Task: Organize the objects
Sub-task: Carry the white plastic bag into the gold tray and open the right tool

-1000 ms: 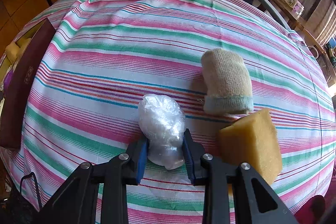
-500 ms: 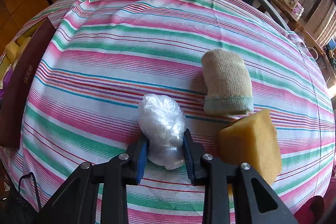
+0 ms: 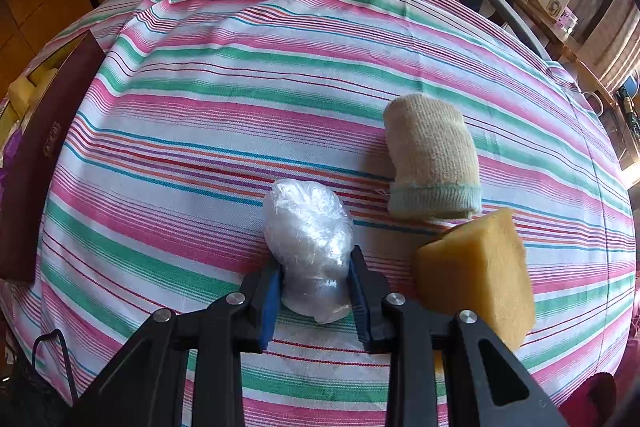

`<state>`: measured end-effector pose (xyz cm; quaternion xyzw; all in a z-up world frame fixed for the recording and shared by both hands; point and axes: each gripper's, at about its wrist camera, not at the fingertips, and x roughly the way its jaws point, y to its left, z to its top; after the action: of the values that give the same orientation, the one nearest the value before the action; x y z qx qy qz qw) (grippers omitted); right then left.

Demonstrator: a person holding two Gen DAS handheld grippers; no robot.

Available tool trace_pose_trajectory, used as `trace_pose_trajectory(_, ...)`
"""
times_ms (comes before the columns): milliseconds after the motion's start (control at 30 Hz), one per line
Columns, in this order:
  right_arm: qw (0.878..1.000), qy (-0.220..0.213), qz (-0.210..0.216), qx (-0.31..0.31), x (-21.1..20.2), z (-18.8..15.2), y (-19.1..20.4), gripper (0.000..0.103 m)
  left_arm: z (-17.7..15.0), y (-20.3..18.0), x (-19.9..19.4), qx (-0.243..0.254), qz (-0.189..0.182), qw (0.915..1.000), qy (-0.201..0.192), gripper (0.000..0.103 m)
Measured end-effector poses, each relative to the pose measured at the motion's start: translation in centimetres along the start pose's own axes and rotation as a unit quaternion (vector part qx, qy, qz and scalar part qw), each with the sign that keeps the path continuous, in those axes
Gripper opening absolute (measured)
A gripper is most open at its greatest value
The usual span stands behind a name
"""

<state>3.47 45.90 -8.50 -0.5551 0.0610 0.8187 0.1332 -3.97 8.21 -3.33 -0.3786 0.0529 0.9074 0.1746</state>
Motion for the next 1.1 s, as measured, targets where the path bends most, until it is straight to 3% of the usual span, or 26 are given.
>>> trace_pose_trajectory(133, 1.000, 0.000, -0.009, -0.002, -0.2, 0.0, 0.3, 0.030, 0.2, 0.5, -1.1, 0.005, 0.012, 0.9998, -0.016, 0.054)
trace_pose_trajectory(333, 1.000, -0.026, 0.016, 0.000, -2.2, 1.0, 2.1, 0.030, -0.1, 1.4, -2.0, 0.007, 0.022, 0.9994, -0.024, 0.055)
trace_pose_trajectory(733, 0.983, -0.091, 0.145, -0.070, -8.0, 4.4, 15.7, 0.030, -0.6, 3.2, -2.4, -0.017, 0.020, 0.9992, -0.028, 0.056)
trace_pose_trajectory(933, 0.972, -0.091, 0.185, -0.109, -7.8, 6.2, 22.6, 0.030, -0.8, 4.1, -2.4, -0.029, 0.022, 0.9990, -0.027, 0.056)
trace_pose_trajectory(1100, 0.969, -0.076, 0.203, -0.121, -6.7, 7.1, 26.0, 0.030, -1.0, 5.0, -2.3, -0.039, 0.027, 0.9986, -0.025, 0.057)
